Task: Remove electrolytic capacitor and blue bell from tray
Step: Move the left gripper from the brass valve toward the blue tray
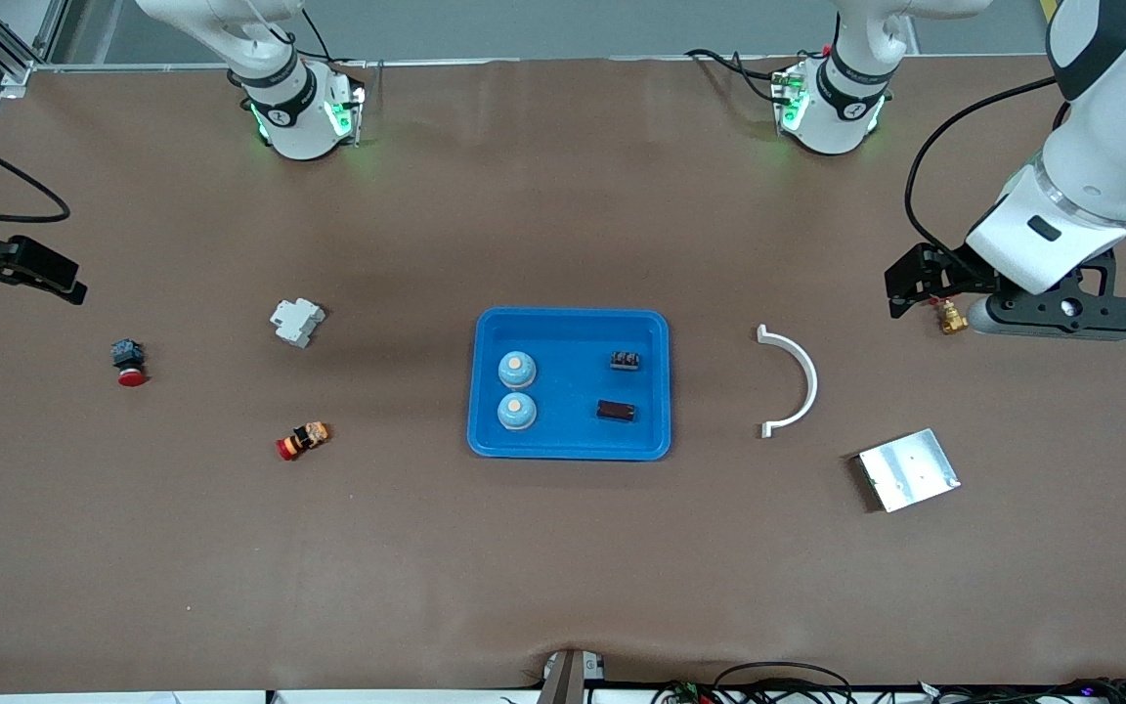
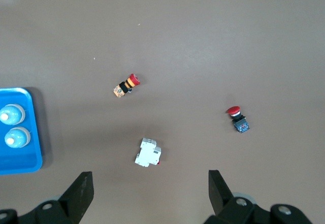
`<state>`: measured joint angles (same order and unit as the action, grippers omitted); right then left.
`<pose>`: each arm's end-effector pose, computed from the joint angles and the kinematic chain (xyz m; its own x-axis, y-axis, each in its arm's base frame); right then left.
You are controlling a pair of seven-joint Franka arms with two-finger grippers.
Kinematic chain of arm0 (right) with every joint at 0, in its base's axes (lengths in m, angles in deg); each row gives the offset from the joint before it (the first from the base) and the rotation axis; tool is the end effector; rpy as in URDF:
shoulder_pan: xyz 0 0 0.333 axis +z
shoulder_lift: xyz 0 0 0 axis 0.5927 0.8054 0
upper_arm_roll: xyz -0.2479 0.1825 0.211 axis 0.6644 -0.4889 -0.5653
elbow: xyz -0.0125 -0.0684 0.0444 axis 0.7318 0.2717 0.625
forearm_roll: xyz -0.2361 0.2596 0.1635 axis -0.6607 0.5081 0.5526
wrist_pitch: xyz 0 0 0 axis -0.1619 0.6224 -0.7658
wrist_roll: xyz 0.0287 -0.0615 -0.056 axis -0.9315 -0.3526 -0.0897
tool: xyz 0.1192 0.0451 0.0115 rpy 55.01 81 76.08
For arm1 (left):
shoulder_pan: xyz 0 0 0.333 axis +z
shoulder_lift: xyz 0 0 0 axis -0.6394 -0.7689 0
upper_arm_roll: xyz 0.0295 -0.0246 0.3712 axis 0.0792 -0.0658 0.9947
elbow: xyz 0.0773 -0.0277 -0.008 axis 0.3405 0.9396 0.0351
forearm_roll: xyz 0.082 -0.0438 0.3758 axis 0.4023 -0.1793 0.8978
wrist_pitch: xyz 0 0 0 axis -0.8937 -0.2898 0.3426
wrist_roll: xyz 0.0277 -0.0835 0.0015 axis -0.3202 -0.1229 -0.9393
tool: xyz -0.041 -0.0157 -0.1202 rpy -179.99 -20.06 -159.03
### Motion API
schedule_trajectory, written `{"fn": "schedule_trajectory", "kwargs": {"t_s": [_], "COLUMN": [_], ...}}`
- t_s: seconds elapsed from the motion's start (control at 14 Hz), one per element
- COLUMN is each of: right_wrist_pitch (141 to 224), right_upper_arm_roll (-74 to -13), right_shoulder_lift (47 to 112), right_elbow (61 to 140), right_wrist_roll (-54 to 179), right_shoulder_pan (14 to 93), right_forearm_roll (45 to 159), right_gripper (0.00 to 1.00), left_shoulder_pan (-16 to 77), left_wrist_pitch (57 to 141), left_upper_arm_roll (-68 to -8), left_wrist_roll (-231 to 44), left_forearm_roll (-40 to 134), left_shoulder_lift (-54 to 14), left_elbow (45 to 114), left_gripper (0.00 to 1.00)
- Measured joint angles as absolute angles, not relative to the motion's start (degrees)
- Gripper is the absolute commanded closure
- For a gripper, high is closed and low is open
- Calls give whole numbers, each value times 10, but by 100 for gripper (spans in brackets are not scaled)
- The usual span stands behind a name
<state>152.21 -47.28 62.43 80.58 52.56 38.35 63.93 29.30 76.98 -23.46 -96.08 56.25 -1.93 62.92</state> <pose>0.5836 0.0001 0.6721 0.9958 -0.0893 -0.0182 -0.0890 -0.9959 0.0186 0.5920 -0.1431 0.6441 0.9938 -0.0878 0.0678 -0.0885 -0.9960 0.0081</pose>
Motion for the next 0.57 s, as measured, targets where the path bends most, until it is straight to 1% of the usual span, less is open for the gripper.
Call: {"fn": "schedule_trajectory", "kwargs": {"t_s": [0.29, 0.57], "right_wrist_pitch": [1519, 1519], "right_upper_arm_roll": [-471, -467], "right_shoulder_lift": [624, 624], "right_elbow": [806, 807], "right_wrist_roll": [526, 526], "right_shoulder_pan": [388, 385], "right_forearm_roll": [641, 648], "right_gripper": [0, 0], "left_shoulder_pan": [291, 282], "left_wrist_pitch": [770, 772], "left_upper_arm_roll": [-236, -264], "left_wrist_roll": [-993, -1101], "left_forearm_roll": [563, 563], "left_shoulder_lift": [-21, -24], "left_elbow": [646, 669], "left_gripper": [0, 0]}}
